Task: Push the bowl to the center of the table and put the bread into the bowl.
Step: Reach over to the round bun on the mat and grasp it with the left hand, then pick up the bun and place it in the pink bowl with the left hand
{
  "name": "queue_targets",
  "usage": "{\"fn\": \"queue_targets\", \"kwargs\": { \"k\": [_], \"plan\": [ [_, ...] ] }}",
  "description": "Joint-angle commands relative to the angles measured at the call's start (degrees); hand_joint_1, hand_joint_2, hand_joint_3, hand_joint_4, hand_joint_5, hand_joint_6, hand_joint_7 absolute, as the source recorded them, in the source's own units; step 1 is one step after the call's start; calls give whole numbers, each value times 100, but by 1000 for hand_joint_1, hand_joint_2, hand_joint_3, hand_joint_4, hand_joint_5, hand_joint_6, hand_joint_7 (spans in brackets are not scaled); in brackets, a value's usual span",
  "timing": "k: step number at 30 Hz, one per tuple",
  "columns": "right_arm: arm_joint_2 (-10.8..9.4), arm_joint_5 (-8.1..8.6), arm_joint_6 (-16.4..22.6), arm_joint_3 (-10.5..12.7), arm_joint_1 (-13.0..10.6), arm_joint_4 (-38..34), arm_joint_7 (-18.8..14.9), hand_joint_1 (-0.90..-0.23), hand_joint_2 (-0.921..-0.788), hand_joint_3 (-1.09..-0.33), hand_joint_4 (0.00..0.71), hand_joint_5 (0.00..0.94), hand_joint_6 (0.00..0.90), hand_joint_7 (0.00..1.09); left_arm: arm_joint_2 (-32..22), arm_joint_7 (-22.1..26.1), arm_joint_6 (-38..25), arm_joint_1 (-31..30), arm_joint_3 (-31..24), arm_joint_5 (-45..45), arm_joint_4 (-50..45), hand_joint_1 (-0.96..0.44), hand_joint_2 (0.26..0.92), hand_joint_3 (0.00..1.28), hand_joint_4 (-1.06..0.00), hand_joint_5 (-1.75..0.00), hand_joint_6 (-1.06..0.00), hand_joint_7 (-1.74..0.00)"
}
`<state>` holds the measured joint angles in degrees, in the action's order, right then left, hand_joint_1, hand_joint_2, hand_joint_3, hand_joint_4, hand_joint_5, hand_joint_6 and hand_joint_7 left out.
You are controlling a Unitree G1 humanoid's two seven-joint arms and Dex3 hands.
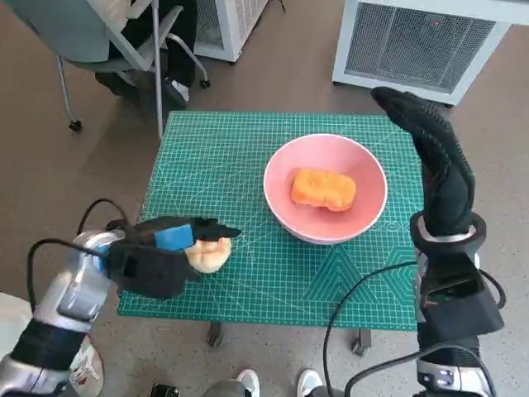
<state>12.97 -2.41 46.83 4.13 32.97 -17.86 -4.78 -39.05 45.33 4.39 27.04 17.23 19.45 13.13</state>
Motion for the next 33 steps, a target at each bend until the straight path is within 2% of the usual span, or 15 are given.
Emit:
{"fn": "queue_targets", "kwargs": {
  "k": [1,2,3,4,5,7,10,13,24,33],
  "plan": [
    [20,-11,-27,-9,-40,-31,-24,-567,-921,-753,268,0,-1,658,76,-319,90,-76,72,221,265,73,916,58,-632,-93,-654,-120],
    [18,-15,-29,-10,-40,-27,-22,-567,-921,-753,268,0,-1,658,81,-406,151,-92,59,243,293,-80,918,111,-713,-145,-609,-574],
    [17,-16,-28,-11,-41,-28,-21,-568,-921,-753,268,0,-1,658,78,-506,229,-113,34,259,295,-133,918,138,-728,-190,-584,-746],
    [16,-19,-28,-12,-40,-29,-19,-568,-921,-753,268,0,-1,658,76,-574,284,-126,18,270,297,-85,919,156,-675,-584,-540,-953],
    [14,-23,-28,-13,-41,-29,-16,-568,-921,-753,268,0,-1,658,67,-650,354,-144,-14,269,273,-53,920,171,-636,-842,-507,-1091],
    [12,-28,-29,-14,-44,-24,-13,-568,-921,-752,268,0,-1,658,48,-766,465,-170,-82,252,213,-26,920,174,-615,-1066,-493,-1185],
    [8,-31,-36,-17,-53,-11,-9,-567,-921,-752,268,0,-1,658,20,-880,588,-184,-188,197,118,-7,921,152,-620,-1197,-517,-1225],
    [-5,-31,-46,-22,-50,-9,-4,-567,-921,-752,268,0,-1,658,0,-952,719,-191,-357,75,-51,0,920,133,-634,-1223,-538,-1230],
    [-59,-74,-30,-46,-35,-47,31,-563,-921,-754,270,2,-1,661,86,-1182,881,16,-956,-297,-853,4,920,73,-683,-1179,-621,-1171],
    [-88,-94,-11,-49,26,-116,48,-570,-921,-752,274,4,-1,665,490,-1435,556,578,-1126,-442,-1702,4,916,45,-681,-1153,-700,-1115]
  ]
}}
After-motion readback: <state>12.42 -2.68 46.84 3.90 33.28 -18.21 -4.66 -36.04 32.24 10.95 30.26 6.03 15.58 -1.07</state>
